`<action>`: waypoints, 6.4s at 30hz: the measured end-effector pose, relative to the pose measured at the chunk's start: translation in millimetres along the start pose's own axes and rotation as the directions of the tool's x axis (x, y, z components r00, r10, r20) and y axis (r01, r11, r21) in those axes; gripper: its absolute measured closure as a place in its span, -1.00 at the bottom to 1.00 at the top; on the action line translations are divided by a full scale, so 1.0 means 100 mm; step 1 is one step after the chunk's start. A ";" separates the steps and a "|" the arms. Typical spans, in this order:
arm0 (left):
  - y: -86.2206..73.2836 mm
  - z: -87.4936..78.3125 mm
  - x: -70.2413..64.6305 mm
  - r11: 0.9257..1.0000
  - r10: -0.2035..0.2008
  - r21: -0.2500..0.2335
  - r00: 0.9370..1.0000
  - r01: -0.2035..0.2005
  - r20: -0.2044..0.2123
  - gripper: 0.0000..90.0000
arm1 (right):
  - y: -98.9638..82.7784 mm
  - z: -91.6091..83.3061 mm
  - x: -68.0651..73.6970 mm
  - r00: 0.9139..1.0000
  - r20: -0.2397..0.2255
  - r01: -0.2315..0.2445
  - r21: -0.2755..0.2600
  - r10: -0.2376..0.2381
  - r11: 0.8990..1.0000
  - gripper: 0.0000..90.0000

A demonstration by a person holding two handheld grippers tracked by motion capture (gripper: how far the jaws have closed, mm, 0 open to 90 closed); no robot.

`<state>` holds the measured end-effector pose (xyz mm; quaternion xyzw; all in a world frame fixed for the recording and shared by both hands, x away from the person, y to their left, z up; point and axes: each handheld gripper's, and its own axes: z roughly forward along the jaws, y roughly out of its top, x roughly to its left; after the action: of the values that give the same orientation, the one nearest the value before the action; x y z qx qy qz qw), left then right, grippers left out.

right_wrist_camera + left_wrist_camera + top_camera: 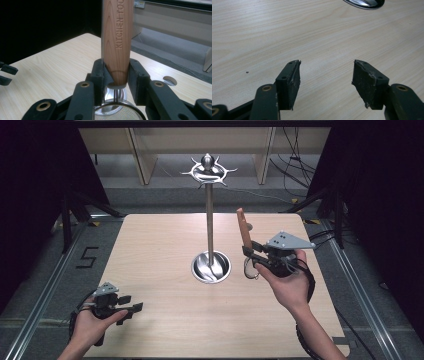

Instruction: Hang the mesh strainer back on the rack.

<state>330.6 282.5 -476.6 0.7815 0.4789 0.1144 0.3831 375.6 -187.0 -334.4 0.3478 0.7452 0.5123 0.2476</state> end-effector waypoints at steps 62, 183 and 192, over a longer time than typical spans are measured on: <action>0.00 0.00 0.00 1.000 -0.015 -0.014 1.000 0.015 0.002 -0.16 | 0.37 0.05 0.00 1.000 -0.002 0.006 -0.099 -0.006 0.995 0.54; 0.00 0.02 -0.01 0.999 -0.023 -0.026 1.000 0.022 -0.010 -0.15 | 0.04 -0.20 -0.27 0.992 0.125 0.012 0.029 -0.016 0.999 0.01; 0.00 0.02 -0.01 0.999 -0.027 -0.023 1.000 0.027 -0.001 -0.15 | -0.23 -0.26 -0.41 0.986 0.164 -0.039 0.065 0.028 0.997 -0.01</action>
<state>330.8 280.6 -477.3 0.7705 0.4882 0.1154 0.3932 376.8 -239.1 -346.8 0.4092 0.7335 0.4606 0.2869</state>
